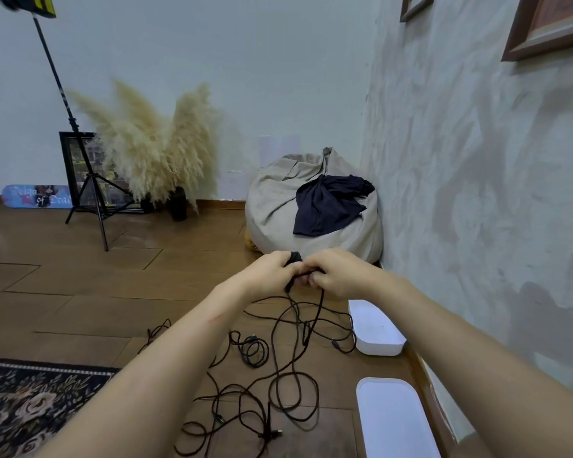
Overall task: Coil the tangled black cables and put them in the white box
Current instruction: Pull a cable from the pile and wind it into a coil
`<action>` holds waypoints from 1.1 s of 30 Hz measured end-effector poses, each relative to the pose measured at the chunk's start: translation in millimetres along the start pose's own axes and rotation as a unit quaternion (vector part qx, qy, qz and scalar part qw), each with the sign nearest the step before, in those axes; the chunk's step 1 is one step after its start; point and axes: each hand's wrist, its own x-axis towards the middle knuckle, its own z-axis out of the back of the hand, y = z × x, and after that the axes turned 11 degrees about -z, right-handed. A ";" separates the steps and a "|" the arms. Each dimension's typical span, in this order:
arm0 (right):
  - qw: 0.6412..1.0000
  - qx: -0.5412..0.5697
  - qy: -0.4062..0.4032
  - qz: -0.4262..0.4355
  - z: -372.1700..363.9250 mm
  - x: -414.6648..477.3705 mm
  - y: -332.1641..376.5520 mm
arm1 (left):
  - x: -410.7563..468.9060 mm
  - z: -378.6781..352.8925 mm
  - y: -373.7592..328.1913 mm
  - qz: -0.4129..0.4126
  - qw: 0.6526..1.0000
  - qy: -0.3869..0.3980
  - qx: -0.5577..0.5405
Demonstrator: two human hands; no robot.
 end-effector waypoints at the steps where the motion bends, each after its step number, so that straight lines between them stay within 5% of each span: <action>1: 1.000 -0.009 -0.019 -0.001 0.1 0.9 -2.0 | -0.9 1.6 -1.1 -0.001 0.999 0.018 -0.027; 7: 0.996 0.015 -0.088 0.009 -0.5 5.6 -8.8 | -8.8 4.1 -3.6 -0.028 0.995 0.086 -0.040; 21: 0.985 -0.053 -0.159 -0.052 -15.9 6.0 -15.3 | -14.9 -1.4 2.0 -0.042 0.999 -0.009 -0.032; 27: 0.986 0.145 -0.013 -0.082 -19.5 3.3 -21.5 | -17.3 1.5 -1.4 -0.061 0.991 -0.025 -0.116; 33: 0.905 0.407 0.064 -0.108 -14.8 -11.0 -17.0 | -17.6 4.5 -2.3 -0.055 0.989 -0.060 -0.122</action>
